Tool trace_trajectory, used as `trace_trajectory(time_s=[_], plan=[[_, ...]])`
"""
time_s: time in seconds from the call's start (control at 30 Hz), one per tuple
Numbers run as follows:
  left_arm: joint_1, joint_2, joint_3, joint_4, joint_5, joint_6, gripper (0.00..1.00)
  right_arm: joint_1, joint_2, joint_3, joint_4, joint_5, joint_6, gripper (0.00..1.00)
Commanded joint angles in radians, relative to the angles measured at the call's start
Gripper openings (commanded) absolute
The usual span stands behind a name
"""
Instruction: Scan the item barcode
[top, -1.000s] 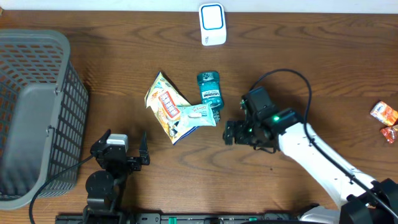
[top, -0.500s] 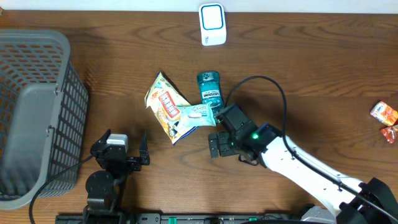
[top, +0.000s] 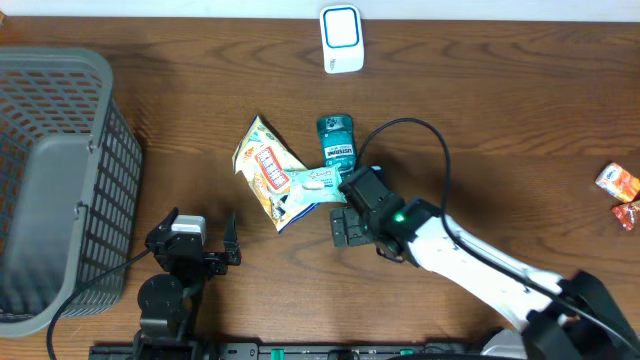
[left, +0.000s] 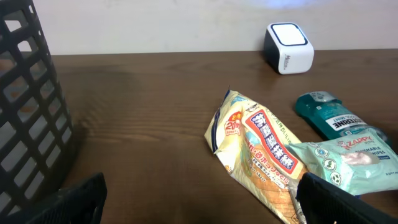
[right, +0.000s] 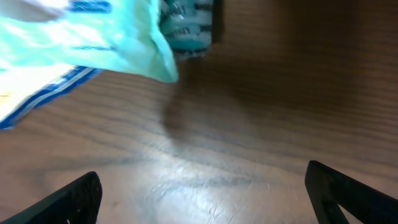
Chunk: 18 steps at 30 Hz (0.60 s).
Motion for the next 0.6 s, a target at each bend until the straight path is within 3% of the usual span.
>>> trace_trajectory(time_s=[0.0,0.57], plan=[[0.003,-0.003,-0.014,-0.029,0.009,-0.005,0.98,0.005,0.072,-0.007,0.013,0.021,0.017,0.99],[0.003,-0.003,-0.014,-0.029,0.009,-0.005,0.98,0.002,0.159,0.134,0.059,0.030,0.001,0.99]])
